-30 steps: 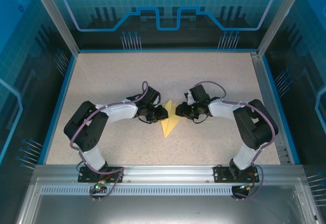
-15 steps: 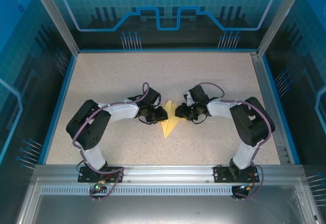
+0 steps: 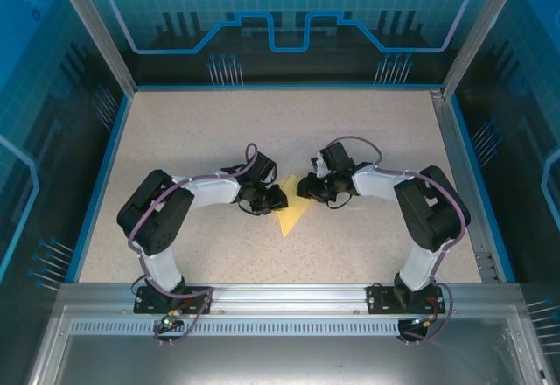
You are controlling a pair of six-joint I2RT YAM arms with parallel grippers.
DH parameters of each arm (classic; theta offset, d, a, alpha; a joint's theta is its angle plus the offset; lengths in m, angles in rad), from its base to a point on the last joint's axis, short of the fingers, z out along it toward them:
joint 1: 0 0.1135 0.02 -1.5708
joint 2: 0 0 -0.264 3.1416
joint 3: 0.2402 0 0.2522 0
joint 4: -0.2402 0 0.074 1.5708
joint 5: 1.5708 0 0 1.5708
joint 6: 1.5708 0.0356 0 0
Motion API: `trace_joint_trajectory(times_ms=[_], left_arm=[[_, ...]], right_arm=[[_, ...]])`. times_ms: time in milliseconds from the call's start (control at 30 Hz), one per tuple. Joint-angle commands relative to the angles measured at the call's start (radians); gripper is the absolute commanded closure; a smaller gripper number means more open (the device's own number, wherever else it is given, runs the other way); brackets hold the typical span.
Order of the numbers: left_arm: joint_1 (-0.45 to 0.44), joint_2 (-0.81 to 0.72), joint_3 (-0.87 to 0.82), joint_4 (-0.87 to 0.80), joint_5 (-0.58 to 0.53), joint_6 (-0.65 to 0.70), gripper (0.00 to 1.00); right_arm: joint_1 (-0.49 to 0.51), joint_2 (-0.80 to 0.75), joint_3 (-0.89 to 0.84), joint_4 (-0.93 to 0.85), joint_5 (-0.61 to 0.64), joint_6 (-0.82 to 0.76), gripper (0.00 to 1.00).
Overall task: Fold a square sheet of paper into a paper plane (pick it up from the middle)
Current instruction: Fourth fold the wing at the center of the table.
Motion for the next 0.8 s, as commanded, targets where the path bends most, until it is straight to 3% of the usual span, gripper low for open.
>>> trace_joint_trajectory(times_ms=[0,767], left_arm=[[-0.008,0.001,-0.01,-0.002,-0.015,0.014,0.78],[-0.008,0.004,-0.017,0.008,-0.014,0.014,0.78]], right_arm=[[-0.013,-0.02,0.024,-0.071,0.047,-0.036,0.66],[0.046,0.071,0.025,-0.028,0.009,-0.01,0.66]])
